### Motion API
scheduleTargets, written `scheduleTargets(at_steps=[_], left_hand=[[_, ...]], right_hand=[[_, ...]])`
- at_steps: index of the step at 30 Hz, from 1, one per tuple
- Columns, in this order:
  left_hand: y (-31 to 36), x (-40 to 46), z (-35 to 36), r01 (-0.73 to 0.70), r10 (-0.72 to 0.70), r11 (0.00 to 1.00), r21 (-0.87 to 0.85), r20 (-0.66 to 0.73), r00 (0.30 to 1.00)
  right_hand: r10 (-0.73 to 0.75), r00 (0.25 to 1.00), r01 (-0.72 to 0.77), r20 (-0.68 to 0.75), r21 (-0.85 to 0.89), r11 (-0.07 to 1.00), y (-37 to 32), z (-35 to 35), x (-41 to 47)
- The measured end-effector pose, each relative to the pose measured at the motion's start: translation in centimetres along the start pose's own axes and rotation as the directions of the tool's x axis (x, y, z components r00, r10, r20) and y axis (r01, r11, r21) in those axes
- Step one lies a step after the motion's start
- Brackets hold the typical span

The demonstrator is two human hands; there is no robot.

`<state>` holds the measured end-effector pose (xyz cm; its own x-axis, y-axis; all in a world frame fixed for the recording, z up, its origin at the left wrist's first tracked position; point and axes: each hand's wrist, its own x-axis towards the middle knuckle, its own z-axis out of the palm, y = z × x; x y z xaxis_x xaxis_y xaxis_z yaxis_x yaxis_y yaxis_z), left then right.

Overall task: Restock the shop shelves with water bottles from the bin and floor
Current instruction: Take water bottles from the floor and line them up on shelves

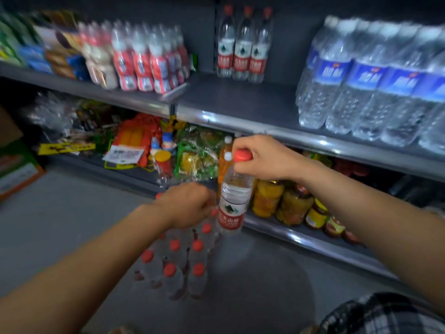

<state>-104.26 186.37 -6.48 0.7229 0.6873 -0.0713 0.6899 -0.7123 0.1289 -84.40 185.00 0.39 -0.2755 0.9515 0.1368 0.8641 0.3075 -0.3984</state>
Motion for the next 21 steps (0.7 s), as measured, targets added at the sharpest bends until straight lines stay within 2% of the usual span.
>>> scheduleTargets(at_steps=[8, 15, 21], left_hand=[[-0.4, 2.0, -10.5, -0.006, 0.018, 0.998, 0.055, -0.226, 0.974], [-1.5, 5.2, -16.9, -0.038, 0.050, 0.998, 0.042, -0.357, 0.933], [-4.6, 10.1, -19.1, 0.002, 0.018, 0.999, 0.048, -0.402, 0.916]], right_hand=[[-0.059, 0.963, 0.059, -0.264, -0.008, 0.998, -2.5, -8.5, 3.3], [-0.095, 0.834, 0.010, -0.543, -0.158, 0.987, -2.0, -14.6, 7.8], [-0.170, 0.768, -0.023, -0.617, -0.291, 0.956, 1.4, -16.9, 12.4]])
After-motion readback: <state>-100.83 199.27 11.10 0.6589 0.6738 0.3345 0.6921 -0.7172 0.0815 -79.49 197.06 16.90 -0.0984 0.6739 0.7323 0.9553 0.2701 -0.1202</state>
